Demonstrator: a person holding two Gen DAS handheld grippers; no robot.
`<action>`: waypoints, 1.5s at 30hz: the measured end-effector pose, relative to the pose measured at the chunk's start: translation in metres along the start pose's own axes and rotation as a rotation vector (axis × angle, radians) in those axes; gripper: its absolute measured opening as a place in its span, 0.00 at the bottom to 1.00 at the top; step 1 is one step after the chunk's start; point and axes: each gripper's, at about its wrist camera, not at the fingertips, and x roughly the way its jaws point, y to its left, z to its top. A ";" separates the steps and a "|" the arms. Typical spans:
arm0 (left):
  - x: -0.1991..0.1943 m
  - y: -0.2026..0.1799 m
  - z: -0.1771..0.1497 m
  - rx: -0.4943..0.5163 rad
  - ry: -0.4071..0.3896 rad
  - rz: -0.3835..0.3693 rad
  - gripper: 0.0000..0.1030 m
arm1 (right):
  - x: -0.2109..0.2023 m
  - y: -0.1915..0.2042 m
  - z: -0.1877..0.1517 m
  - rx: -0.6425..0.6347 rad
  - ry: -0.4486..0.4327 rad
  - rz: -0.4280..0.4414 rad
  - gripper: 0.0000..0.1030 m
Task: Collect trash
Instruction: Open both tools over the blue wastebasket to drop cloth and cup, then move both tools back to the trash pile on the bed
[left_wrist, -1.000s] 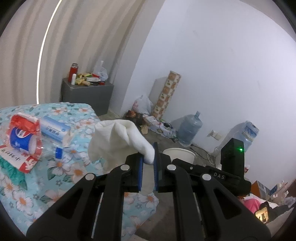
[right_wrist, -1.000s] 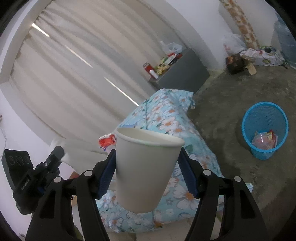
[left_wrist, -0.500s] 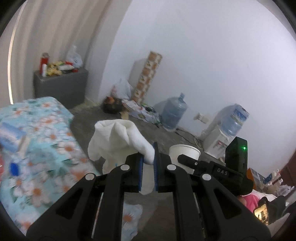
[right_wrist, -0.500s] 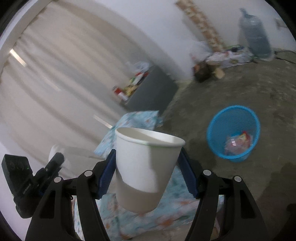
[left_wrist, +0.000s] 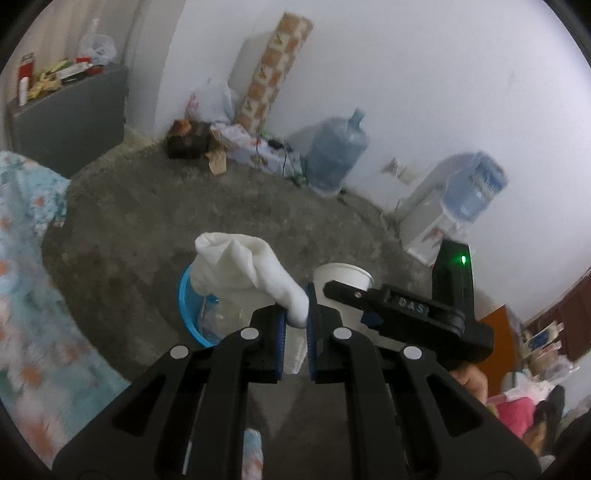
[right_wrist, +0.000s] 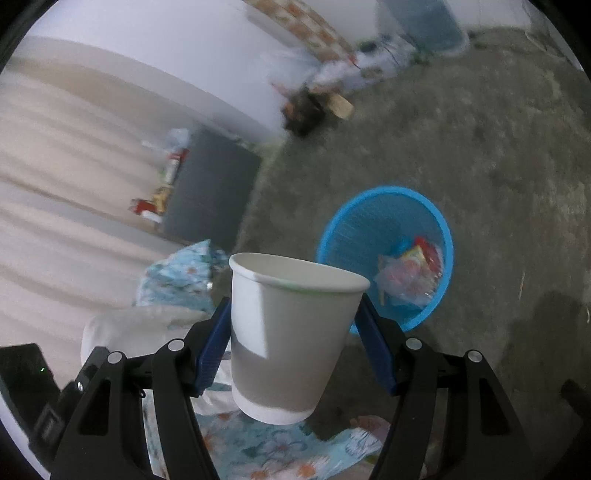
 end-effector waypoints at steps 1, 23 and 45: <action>0.015 -0.001 0.004 0.012 0.017 0.003 0.07 | 0.005 -0.003 0.005 0.002 0.007 -0.014 0.63; 0.051 0.009 0.020 -0.002 0.087 0.184 0.76 | 0.063 -0.071 -0.011 0.131 0.065 -0.153 0.82; -0.276 0.051 -0.133 -0.114 -0.287 0.425 0.90 | -0.074 0.170 -0.157 -0.521 -0.196 -0.162 0.92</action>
